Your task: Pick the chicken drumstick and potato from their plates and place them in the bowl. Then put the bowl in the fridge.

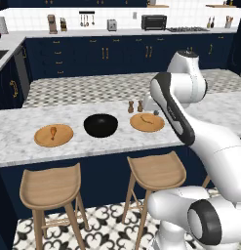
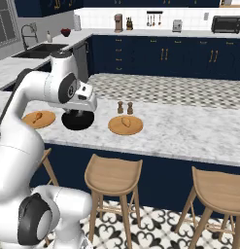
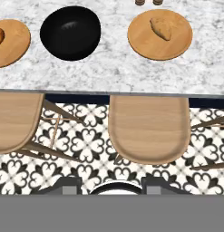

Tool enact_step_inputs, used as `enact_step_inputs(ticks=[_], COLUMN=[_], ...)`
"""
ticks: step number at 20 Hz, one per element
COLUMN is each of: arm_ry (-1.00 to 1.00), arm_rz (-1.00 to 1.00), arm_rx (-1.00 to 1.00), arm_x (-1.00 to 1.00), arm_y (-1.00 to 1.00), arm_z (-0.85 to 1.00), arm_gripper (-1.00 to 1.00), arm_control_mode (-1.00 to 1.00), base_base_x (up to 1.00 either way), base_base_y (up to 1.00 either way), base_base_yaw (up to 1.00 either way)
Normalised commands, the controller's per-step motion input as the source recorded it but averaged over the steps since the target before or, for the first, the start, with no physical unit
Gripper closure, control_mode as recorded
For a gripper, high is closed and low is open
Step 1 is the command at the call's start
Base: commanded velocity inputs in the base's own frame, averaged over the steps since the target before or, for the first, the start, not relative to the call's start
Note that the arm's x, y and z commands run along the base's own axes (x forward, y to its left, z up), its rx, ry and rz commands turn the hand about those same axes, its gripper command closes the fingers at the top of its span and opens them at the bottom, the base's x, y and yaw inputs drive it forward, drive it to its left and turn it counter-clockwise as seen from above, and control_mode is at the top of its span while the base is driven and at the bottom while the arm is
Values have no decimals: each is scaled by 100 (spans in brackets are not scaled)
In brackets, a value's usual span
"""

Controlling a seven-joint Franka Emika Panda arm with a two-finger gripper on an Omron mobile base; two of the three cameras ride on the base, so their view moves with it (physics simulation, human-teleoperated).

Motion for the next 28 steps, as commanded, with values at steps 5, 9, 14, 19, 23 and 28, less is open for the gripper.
enact_step_inputs(ticks=[5, 9, 14, 19, 23, 28], arm_ry=[-2, 15, 24, 22, 14, 10], arm_rz=[3, 13, 17, 23, 24, 18], arm_rx=[0, 0, 0, -2, -10, -13], arm_x=[-15, 95, 92, 79, 59, 27], arm_y=[0, -36, -49, -28, -9, -19], arm_z=[-10, -10, -21, -45, -33, -18], arm_gripper=[-100, -100, -100, -100, -100, -100], arm_control_mode=[-100, -100, -100, -100, -100, -100], base_base_x=[0, 0, 0, 0, 0, 0], base_base_y=[0, 0, 0, 0, 0, 0], base_base_yaw=[0, 0, 0, 0, 0, 0])
